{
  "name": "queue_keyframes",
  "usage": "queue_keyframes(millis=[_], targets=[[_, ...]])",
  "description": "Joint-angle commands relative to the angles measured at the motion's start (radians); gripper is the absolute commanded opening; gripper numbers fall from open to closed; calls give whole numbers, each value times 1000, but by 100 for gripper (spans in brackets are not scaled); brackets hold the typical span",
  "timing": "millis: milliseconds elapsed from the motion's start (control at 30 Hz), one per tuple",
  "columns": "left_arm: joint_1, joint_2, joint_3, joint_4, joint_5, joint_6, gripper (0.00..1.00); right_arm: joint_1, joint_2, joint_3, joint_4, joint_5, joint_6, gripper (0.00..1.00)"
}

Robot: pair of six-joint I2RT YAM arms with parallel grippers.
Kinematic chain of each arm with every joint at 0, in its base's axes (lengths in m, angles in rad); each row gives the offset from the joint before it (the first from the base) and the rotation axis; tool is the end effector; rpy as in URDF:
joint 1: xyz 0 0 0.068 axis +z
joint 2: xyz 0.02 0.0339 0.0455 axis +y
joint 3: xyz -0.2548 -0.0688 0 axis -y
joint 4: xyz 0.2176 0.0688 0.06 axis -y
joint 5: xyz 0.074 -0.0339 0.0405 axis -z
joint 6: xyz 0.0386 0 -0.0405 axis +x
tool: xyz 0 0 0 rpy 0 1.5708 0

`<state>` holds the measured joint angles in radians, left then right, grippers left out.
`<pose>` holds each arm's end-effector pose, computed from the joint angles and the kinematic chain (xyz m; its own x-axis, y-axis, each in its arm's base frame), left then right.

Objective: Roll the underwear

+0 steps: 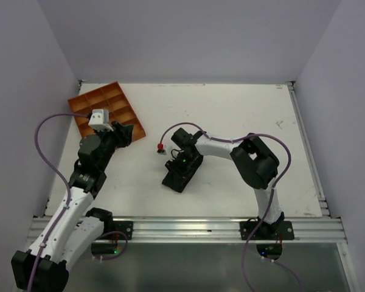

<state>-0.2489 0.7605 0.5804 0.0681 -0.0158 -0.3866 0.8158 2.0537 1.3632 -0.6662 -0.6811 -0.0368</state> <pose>0.1670 -0.0418 0.2966 -0.1875 -0.3413 -0.9211 0.1732 0.9115 -0.3730 0.2334 0.2835 0.1452 -0.6450 -0.7272 -0.2350 -0.6817 0.4085 0.6070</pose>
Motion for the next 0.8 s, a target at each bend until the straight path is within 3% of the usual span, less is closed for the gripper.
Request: queue_keyframes(millis=[0, 67, 233, 333, 367, 433, 667, 767], targets=[[2, 66, 27, 1, 9, -16, 46, 2, 57, -4, -38, 42, 12, 11], [2, 118, 10, 47, 261, 97, 47, 2, 66, 14, -62, 31, 15, 11], [2, 272, 41, 98, 502, 241, 31, -1, 54, 36, -98, 42, -2, 11], [2, 393, 99, 24, 698, 380, 41, -6, 66, 16, -92, 5, -2, 11], [0, 440, 120, -17, 776, 503, 41, -7, 69, 13, -93, -14, -2, 11], [0, 486, 156, -118, 880, 605, 42, -10, 71, -2, -90, -59, -5, 11], [0, 595, 236, -390, 1033, 1004, 43, -58, 16, -114, 22, -90, 29, 11], [0, 602, 217, -453, 1035, 1065, 43, -60, -4, -148, 71, -89, 84, 11]])
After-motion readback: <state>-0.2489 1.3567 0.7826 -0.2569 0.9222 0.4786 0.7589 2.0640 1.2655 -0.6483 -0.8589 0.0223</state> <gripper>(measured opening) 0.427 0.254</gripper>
